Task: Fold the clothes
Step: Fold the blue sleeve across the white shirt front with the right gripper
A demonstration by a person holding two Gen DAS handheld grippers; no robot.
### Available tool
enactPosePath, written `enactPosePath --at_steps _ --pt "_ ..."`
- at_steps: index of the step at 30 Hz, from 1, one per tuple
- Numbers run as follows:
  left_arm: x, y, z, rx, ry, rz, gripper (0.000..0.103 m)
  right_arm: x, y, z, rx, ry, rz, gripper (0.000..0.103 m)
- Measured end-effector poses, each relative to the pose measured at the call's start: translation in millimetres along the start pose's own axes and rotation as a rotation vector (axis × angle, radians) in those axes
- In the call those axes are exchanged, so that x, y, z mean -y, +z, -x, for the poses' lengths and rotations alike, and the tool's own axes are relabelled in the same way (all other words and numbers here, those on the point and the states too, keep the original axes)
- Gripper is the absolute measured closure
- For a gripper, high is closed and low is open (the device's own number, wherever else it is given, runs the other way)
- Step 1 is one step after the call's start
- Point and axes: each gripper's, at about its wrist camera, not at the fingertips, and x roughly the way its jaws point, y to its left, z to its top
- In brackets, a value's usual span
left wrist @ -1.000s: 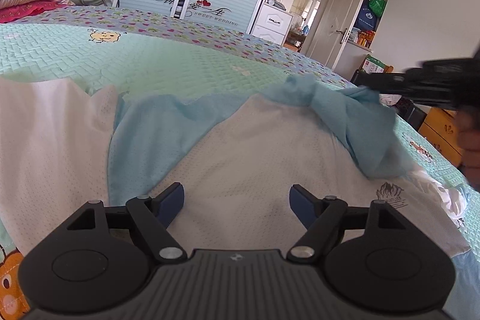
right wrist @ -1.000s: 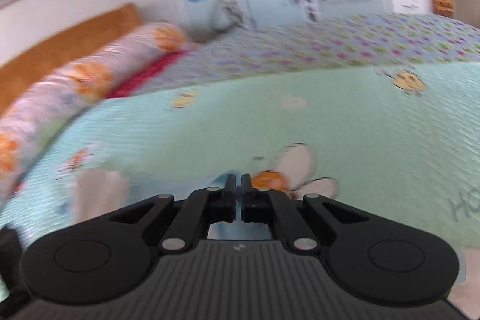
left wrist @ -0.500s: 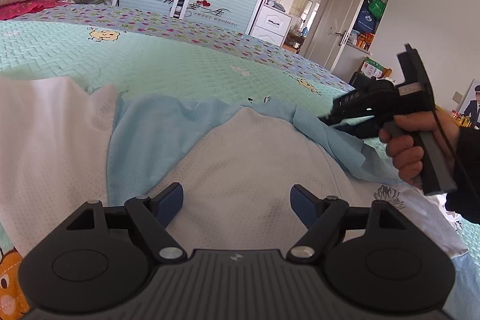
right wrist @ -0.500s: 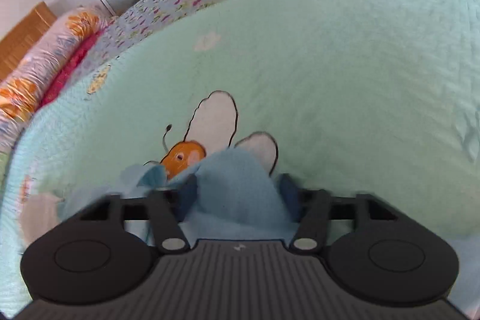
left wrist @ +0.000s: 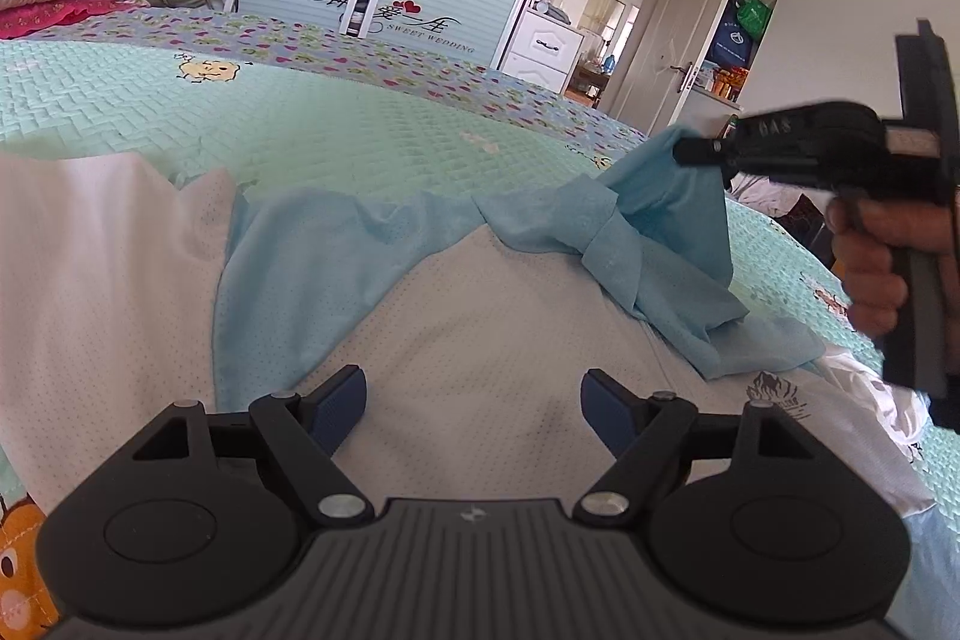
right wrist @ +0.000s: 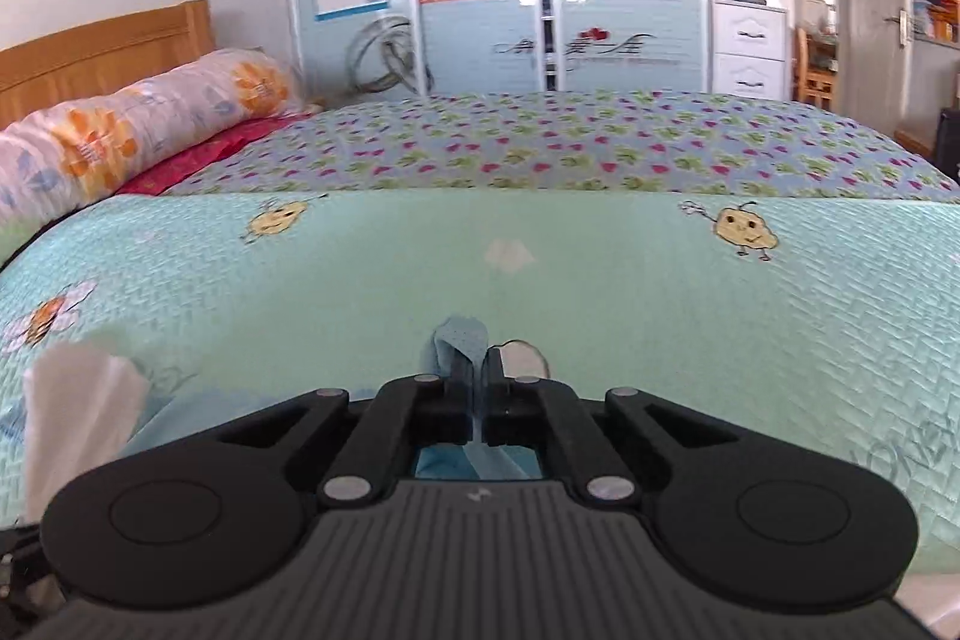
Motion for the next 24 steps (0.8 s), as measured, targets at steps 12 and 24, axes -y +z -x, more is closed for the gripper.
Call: enactPosePath --at_steps 12,24 --pt "-4 3 0 0.005 -0.015 0.022 0.020 -17 67 90 0.243 0.171 0.066 0.103" --pt "-42 8 5 0.038 -0.145 0.273 0.021 -65 -109 177 -0.201 0.348 0.559 0.102"
